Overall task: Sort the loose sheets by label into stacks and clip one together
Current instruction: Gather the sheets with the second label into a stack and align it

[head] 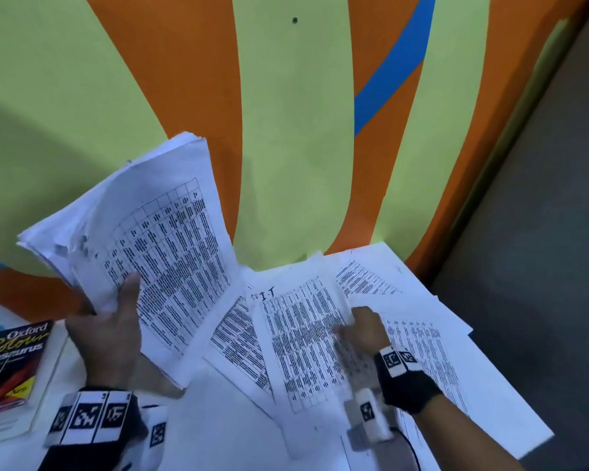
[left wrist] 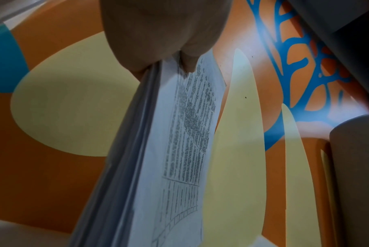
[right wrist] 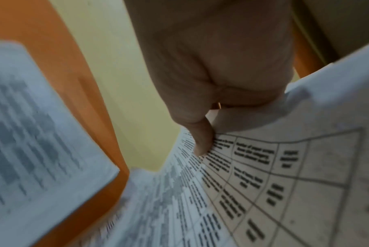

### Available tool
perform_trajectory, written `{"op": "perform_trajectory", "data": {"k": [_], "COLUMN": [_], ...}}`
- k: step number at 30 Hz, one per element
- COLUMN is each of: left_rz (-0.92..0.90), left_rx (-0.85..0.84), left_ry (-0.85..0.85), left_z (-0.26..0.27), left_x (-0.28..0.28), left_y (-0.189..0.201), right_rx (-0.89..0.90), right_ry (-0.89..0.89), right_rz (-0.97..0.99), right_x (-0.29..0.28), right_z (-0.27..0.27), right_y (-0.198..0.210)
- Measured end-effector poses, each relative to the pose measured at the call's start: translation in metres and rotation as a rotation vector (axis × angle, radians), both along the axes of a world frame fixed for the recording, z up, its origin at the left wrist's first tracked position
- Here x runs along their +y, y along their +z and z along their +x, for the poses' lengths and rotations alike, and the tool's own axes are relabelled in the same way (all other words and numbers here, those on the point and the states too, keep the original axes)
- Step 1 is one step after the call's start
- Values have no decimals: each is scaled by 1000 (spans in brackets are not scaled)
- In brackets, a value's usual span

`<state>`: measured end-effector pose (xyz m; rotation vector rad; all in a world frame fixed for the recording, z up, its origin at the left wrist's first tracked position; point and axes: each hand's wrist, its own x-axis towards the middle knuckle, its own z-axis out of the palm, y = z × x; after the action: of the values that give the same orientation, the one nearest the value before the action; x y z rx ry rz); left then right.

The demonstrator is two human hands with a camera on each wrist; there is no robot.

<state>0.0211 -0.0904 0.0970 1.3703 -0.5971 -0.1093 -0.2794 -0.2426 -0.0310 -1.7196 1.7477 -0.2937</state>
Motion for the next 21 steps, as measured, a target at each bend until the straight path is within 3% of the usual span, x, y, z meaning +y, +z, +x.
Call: {"op": "perform_trajectory", "data": {"k": [5,9,14,18,21], "left_rz": [95,109,114,80,82], "left_rx": [14,12,36,57,49], "left_ry": [-20,-33,-68,-98,-113], "left_z": [3,0,-4,-10,-18], "left_x": [-6,-12,-19,-27,-30], "left_y": [-4,-6,-5,-4,-3], "right_rx": [-33,190,432,352,307], "right_ry": [-243,-463,-525,-482,-546], "right_rz": [-17,113,234,254,217], "right_x": [12,20,34,32,31], "right_z": [-67,-107,-104,-108,-105], "right_y": [18,12,10,7,6]}}
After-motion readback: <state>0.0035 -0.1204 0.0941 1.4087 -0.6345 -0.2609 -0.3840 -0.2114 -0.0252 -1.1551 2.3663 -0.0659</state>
